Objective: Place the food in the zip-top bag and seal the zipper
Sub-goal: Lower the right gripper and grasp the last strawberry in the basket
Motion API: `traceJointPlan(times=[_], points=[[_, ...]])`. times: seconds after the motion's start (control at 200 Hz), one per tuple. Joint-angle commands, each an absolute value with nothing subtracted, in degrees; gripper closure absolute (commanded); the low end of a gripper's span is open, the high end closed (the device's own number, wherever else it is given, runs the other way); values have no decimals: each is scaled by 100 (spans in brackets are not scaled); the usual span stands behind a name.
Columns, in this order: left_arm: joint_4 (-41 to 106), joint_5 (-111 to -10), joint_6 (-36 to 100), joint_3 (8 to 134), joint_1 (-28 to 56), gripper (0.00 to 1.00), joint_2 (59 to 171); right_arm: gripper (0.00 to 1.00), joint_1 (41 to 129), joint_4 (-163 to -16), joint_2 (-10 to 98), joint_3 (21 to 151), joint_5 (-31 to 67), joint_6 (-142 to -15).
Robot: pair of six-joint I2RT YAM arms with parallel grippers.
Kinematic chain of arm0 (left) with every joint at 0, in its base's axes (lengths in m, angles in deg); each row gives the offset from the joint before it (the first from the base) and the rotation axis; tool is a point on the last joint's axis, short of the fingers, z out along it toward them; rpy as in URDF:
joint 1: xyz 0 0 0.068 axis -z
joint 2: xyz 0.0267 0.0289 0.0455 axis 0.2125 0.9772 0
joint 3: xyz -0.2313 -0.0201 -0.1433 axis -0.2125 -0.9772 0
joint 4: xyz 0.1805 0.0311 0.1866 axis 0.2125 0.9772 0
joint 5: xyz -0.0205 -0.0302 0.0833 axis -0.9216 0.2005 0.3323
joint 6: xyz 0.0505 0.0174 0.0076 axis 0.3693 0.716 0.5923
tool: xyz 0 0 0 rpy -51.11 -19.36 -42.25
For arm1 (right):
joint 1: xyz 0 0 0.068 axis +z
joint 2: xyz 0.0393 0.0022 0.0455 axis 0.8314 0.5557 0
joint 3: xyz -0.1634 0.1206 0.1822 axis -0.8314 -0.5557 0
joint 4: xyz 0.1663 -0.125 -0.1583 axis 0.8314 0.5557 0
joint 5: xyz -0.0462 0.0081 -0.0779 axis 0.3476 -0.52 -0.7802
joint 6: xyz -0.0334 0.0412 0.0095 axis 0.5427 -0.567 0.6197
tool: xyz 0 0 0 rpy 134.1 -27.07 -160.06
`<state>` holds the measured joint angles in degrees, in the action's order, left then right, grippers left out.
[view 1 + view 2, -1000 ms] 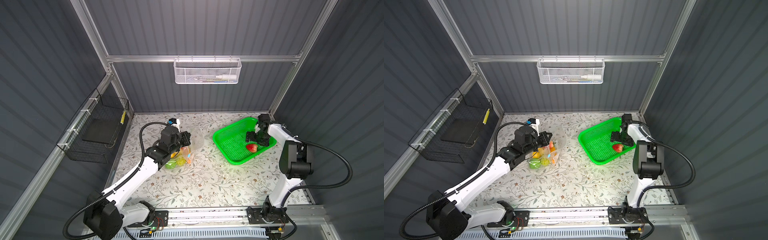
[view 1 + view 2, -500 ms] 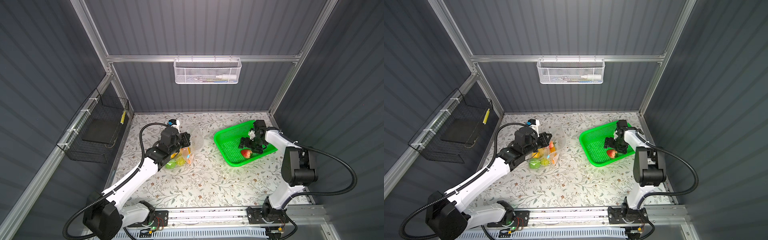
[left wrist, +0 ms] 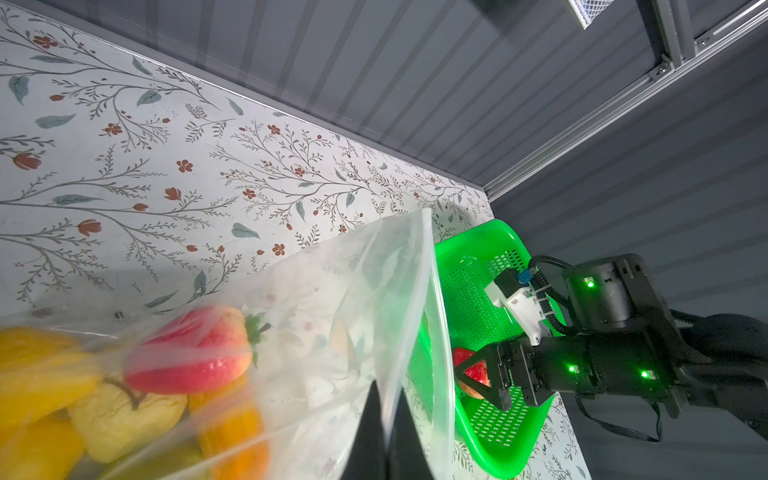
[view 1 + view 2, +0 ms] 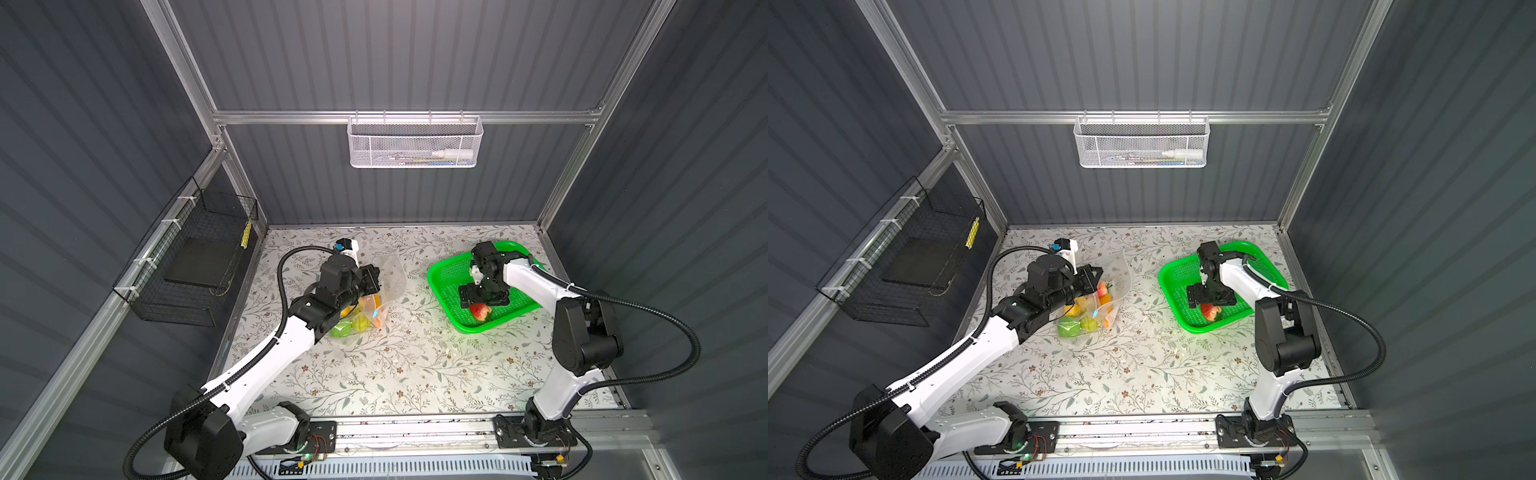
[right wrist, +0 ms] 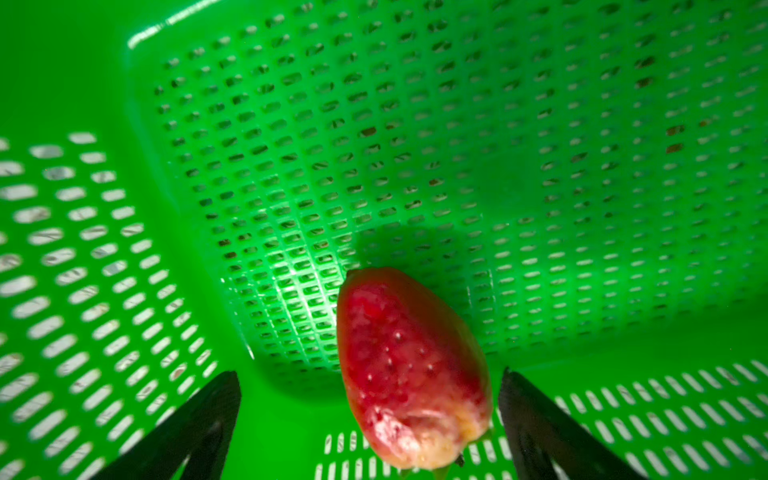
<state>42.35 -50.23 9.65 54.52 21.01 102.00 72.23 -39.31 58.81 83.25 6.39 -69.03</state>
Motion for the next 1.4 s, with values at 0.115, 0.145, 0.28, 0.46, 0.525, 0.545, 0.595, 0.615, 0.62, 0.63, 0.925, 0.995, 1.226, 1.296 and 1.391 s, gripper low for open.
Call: traceJointPlan(times=[0.115, 0.145, 0.28, 0.46, 0.525, 0.545, 0.595, 0.615, 0.62, 0.63, 0.925, 0.995, 1.226, 1.296, 1.391], points=[[4263, -5017, 1128, 5590, 2104, 100, 10205, 2, 7398, -3596, 6062, 8350, -31, -6522], [4263, -5021, 1123, 5598, 2099, 100, 10214, 2, 7407, -3605, 6096, 8349, -65, -6513], [4281, -5004, 1125, 5590, 2104, 100, 10205, 4, 7417, -3667, 6228, 8351, -106, -6466], [4307, -4964, 1095, 5555, 2103, 100, 10153, 8, 7417, -3784, 6330, 8300, -81, -6491], [4316, -4960, 1092, 5550, 2104, 100, 10148, 12, 7414, -3802, 6377, 8303, -103, -6522], [4316, -4960, 1092, 5540, 2104, 100, 10136, 13, 7417, -3812, 6391, 8306, -110, -6530], [4325, -4952, 1081, 5541, 2104, 100, 10137, 15, 7417, -3820, 6415, 8309, -118, -6559], [4322, -4951, 1083, 5545, 2104, 100, 10128, 17, 7417, -3832, 6426, 8313, -124, -6561], [4324, -4951, 1080, 5545, 2104, 100, 10131, 17, 7417, -3830, 6427, 8310, -128, -6566], [4322, -4951, 1082, 5544, 2104, 100, 10127, 18, 7415, -3831, 6428, 8309, -127, -6569], [4346, -4925, 1068, 5539, 2104, 100, 10100, 43, 7365, -3863, 6344, 8308, -146, -6658], [4349, -4925, 1068, 5533, 2104, 100, 10100, 49, 7339, -3888, 6264, 8301, -111, -6684], [4379, -4866, 1085, 5532, 2104, 100, 10057, 52, 7126, -3958, 5841, 8367, 119, -6828], [4391, -4849, 1080, 5528, 2104, 100, 10048, 52, 7037, -3956, 5647, 8427, 206, -6871], [4390, -4830, 1081, 5528, 2104, 100, 10054, 52, 6965, -3947, 5359, 8533, 311, -6915]])
